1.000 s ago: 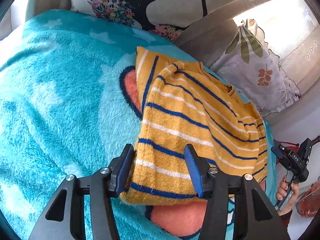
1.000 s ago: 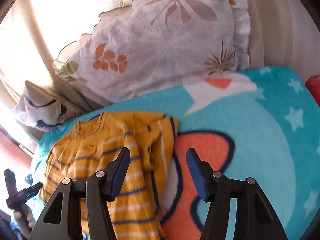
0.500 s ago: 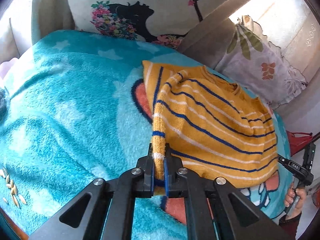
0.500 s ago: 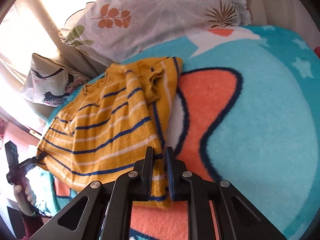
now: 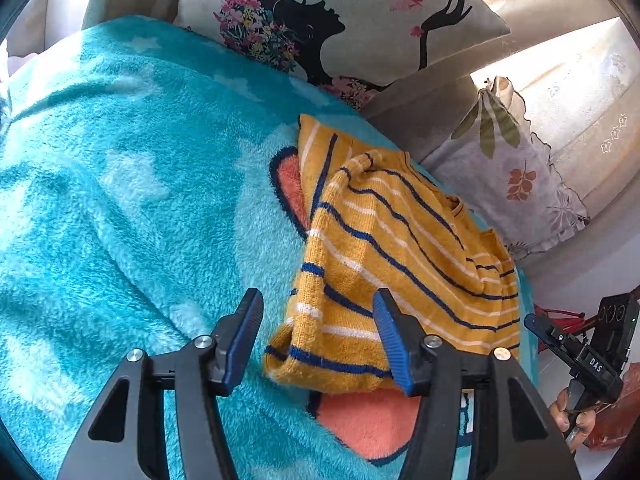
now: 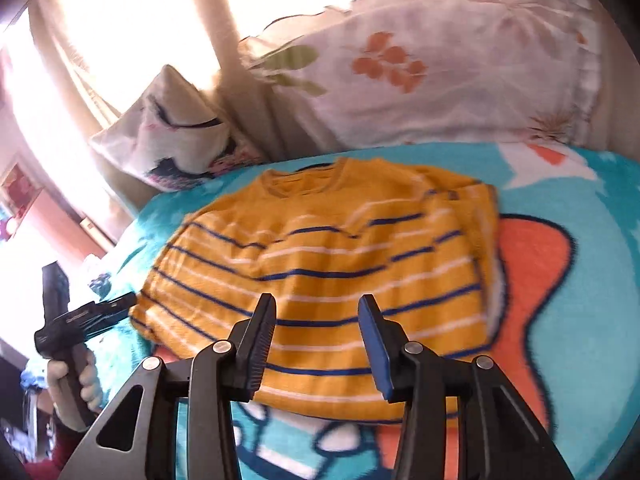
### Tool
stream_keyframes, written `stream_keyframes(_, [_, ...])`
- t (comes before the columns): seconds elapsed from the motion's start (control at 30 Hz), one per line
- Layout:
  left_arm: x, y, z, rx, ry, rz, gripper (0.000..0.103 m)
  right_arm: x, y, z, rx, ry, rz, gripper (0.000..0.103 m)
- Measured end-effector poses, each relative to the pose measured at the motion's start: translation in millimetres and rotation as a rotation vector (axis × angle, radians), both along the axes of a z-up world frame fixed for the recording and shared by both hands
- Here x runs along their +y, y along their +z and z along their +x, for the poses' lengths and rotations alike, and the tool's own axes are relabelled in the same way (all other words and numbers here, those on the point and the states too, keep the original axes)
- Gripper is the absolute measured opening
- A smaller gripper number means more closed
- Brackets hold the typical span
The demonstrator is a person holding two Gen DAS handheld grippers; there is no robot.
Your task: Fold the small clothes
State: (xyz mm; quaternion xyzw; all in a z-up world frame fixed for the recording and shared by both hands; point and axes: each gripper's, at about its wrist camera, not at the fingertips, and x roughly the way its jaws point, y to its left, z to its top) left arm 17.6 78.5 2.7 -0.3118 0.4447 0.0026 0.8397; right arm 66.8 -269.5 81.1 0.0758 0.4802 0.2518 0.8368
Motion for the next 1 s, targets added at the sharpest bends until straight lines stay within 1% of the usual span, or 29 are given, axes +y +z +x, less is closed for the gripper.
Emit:
stream_keyframes(0.03, [-3.3, -6.5, 3.1, 0.020, -0.008, -0.003, 0.050, 22.4, -4.1, 3.8, 0.020, 0.048, 0.014, 0.047])
stream_keyframes(0.07, [-7.1, -11.6, 4.2, 0.029, -0.026, -0.023, 0.024, 40.6, -6.9, 7.4, 0.033, 0.089, 0.025, 0.047])
stream_keyframes(0.1, [-10.5, -14.5, 2.3, 0.026, -0.036, -0.046, 0.010, 60.4, -9.8, 8.1, 0.043, 0.135, 0.028, 0.048])
stream_keyframes(0.17, [-12.2, -14.6, -7.7, -0.008, -0.012, -0.075, 0.008, 99.8, -16.1, 14.2, 0.054, 0.206, 0.013, 0.050])
stream_keyframes(0.27, [-9.5, -17.2, -18.8, -0.036, 0.025, -0.162, 0.008, 154.7, -27.7, 26.6, 0.093, 0.292, 0.008, 0.059])
stream_keyframes(0.33, [-10.4, -19.1, -20.7, -0.040, 0.029, -0.175, 0.008, 187.9, -36.9, 33.1, 0.104, 0.307, -0.032, 0.059])
stream_keyframes(0.4, [-10.5, -20.7, -22.1, -0.038, 0.040, -0.178, 0.008, 216.0, -47.9, 37.5, 0.091, 0.330, -0.110, 0.064])
stream_keyframes(0.5, [-8.5, -20.9, -26.9, -0.042, 0.052, -0.186, 0.008, 255.3, -63.8, 38.1, 0.024, 0.323, -0.271, 0.064])
stream_keyframes(0.6, [-4.7, -17.5, -38.2, -0.052, 0.060, -0.183, 0.010, 278.0, -77.8, 38.4, -0.045, 0.312, -0.415, 0.064])
stream_keyframes(0.67, [0.7, -14.4, -47.6, -0.061, 0.069, -0.194, 0.011, 290.9, -84.9, 31.1, -0.094, 0.318, -0.512, 0.065])
stream_keyframes(0.7, [3.9, -12.7, -52.6, -0.066, 0.074, -0.202, 0.011, 294.4, -87.8, 27.9, -0.119, 0.316, -0.546, 0.063])
stream_keyframes(0.73, [7.0, -10.4, -57.7, -0.071, 0.081, -0.207, 0.011, 297.1, -89.5, 24.7, -0.140, 0.313, -0.569, 0.060])
stream_keyframes(0.77, [9.7, -7.9, -62.8, -0.078, 0.088, -0.208, 0.011, 295.1, -89.3, 23.4, -0.146, 0.314, -0.570, 0.044])
stream_keyframes(0.8, [11.9, -5.0, -67.3, -0.085, 0.092, -0.207, 0.011, 294.8, -89.2, 22.5, -0.148, 0.310, -0.567, 0.034])
stream_keyframes(0.83, [13.8, -1.9, -71.6, -0.092, 0.096, -0.207, 0.011, 294.2, -87.4, 21.9, -0.158, 0.304, -0.561, 0.029])
stream_keyframes(0.87, [13.8, 2.8, -73.3, -0.099, 0.100, -0.209, 0.011, 293.2, -84.2, 20.9, -0.163, 0.302, -0.552, 0.020])
stream_keyframes(0.9, [13.3, 6.6, -74.5, -0.107, 0.102, -0.212, 0.011, 291.2, -79.3, 20.7, -0.158, 0.296, -0.532, 0.017])
stream_keyframes(0.93, [13.7, 10.2, -77.1, -0.115, 0.103, -0.212, 0.011, 286.2, -72.8, 21.7, -0.145, 0.288, -0.499, 0.016])
stream_keyframes(1.0, [14.7, 19.0, -80.5, -0.131, 0.104, -0.205, 0.011, 268.6, -54.4, 27.8, -0.114, 0.263, -0.395, 0.014])
